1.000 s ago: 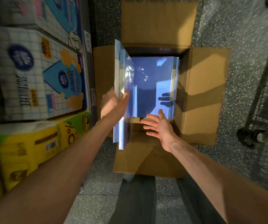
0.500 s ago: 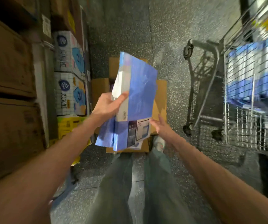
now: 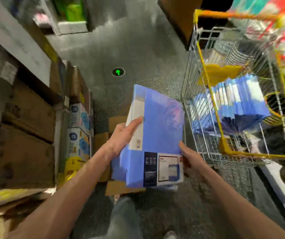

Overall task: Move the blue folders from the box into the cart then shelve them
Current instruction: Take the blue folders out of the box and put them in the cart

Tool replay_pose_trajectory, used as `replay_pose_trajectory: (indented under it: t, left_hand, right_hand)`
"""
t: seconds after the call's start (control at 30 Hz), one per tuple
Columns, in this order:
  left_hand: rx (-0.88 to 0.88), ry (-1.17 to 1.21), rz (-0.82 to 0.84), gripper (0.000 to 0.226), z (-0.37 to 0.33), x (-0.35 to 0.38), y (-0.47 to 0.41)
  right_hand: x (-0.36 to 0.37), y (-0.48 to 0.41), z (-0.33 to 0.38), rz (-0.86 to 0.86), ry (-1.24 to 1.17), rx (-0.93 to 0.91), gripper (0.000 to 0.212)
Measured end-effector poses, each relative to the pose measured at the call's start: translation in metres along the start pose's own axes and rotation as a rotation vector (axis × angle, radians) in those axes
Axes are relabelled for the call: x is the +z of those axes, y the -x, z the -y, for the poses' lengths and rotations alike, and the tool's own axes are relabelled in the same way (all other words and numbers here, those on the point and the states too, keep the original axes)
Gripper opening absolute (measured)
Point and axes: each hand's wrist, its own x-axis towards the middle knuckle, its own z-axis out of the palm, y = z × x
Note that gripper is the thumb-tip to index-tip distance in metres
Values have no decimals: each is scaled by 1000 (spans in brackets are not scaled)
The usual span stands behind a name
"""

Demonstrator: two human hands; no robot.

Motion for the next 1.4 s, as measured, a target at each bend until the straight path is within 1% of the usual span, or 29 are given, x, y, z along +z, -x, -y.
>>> replay_pose_trajectory:
  t: [0.07,0.1,0.13,0.2,0.23,0.3,0.37,0.4,0.47,0.53,0.6,0.67,0.87,0.93,0.97,1.07,1.1,1.2,1.27,1.33,1.4]
  left_hand:
    - [32,65,-45,50,-13,48,34]
    - [36,88,-73,47,-17,69,45]
    - [38,93,-88,46,-21,93,56]
    - [56,99,-114,49,-27,131,71]
    - [68,97,-121,51,-29,149,76]
    - [107,117,-134,43,-34,184,87]
    - [142,108,-143,33,-42,215,98]
    - [154,94,-147,32,-45,227,101]
    - [185,10,-159,30,-51,247,104]
    - [244,-80,-191,28,-59,264,104]
    - [300,-145,-205,28,-66,283,102]
    - [322,-160,-196,29,-73,299,95]
    - [344,-133,-204,29,-94,338,43]
    - [342,-134,-196,29,-104,349,13]
    - [347,-137,-191,28,-109,355,-1]
    - [413,-222,-194,23,-126,371,-49]
    - [430,-261,-195,24,-130,375,-62]
    - [431,-321,-209,27,-140,387,-109]
    - [411,-325,-211,24,-144,395,-135]
    - [379,-309,-185,25,-151,405,-157]
    - [348,-308,-184,32,-159,419,-178]
  right_hand:
    - [-32,40,-3,-67,-15,-112,68]
    - [-47,57,-6,-108,-53,-128,66]
    - [-63,74,-11,-144,-126,-137,60]
    - [-94,100,-20,-191,-236,-148,37]
    - [-108,116,-20,-205,-273,-147,29]
    - [-137,136,-22,-241,-337,-149,23]
    - [-165,155,-23,-253,-363,-162,28]
    - [-177,162,-22,-245,-366,-159,31]
    - [-200,171,-23,-228,-393,-160,25]
    - [-218,173,-23,-258,-406,-160,22]
    - [-231,172,-23,-282,-417,-168,26]
    - [-243,166,-21,-301,-416,-164,32]
    - [-280,125,-7,-340,-310,-86,31]
    - [-293,103,1,-361,-250,-49,25]
    - [-298,93,5,-377,-210,-44,29]
    - [-319,52,13,-427,-51,-11,54]
    - [-327,36,13,-434,-20,1,56]
    - [-350,6,25,-453,-8,77,52]
    - [-361,1,38,-457,-35,106,39]
    - [-370,-3,47,-426,-64,126,28]
    - [-379,-9,50,-421,-126,140,27]
